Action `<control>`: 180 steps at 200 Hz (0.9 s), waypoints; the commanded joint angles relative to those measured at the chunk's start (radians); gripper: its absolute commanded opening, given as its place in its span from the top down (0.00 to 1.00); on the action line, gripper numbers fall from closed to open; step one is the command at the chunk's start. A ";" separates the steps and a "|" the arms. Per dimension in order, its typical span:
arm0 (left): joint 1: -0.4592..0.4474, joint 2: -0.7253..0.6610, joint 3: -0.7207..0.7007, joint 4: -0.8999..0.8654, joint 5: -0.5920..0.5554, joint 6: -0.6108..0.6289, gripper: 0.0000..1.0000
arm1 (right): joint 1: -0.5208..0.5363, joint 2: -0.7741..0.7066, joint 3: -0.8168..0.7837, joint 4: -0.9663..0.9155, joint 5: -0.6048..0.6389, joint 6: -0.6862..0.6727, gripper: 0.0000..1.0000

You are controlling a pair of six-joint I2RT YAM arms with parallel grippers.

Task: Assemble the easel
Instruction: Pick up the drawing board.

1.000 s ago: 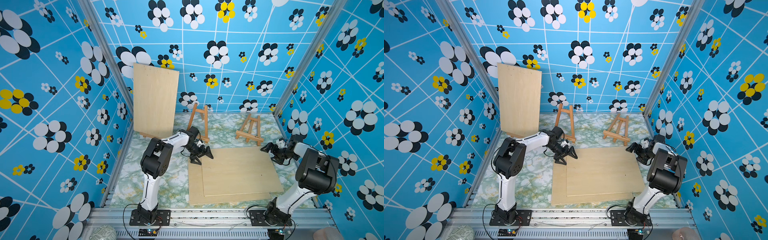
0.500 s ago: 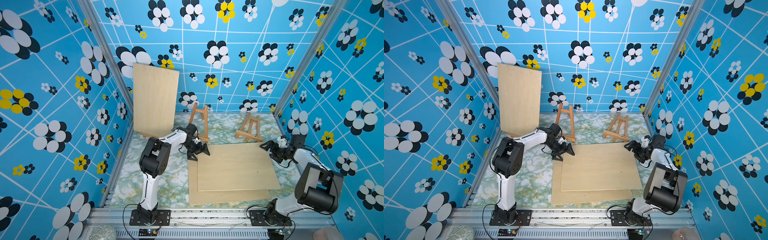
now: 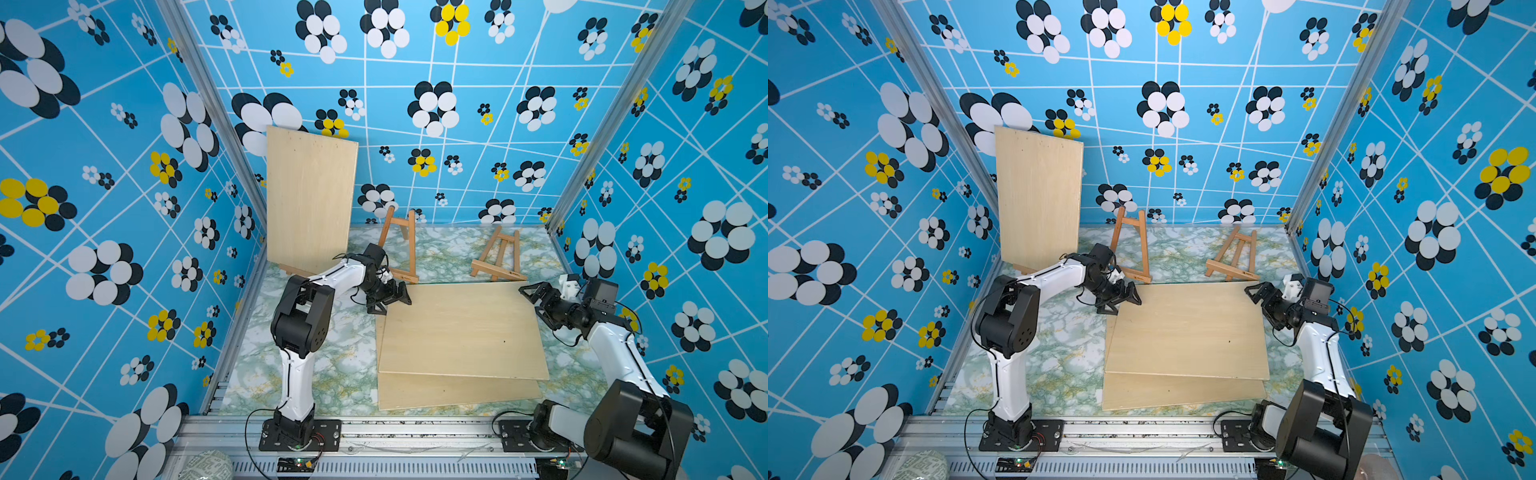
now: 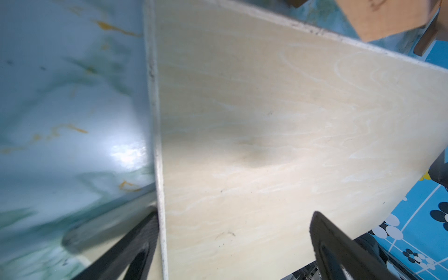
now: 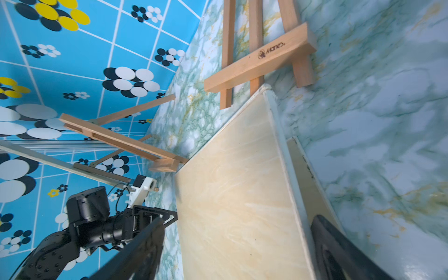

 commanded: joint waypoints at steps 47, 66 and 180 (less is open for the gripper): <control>-0.014 0.106 -0.134 0.250 0.038 0.040 0.01 | 0.147 -0.167 -0.087 -0.069 -0.402 0.256 0.06; -0.006 0.099 -0.149 0.261 0.048 0.039 0.01 | 0.172 -0.209 -0.091 -0.063 -0.400 0.298 0.06; 0.008 0.037 -0.201 0.259 0.036 0.047 0.01 | 0.205 -0.354 0.026 -0.503 -0.259 0.132 0.22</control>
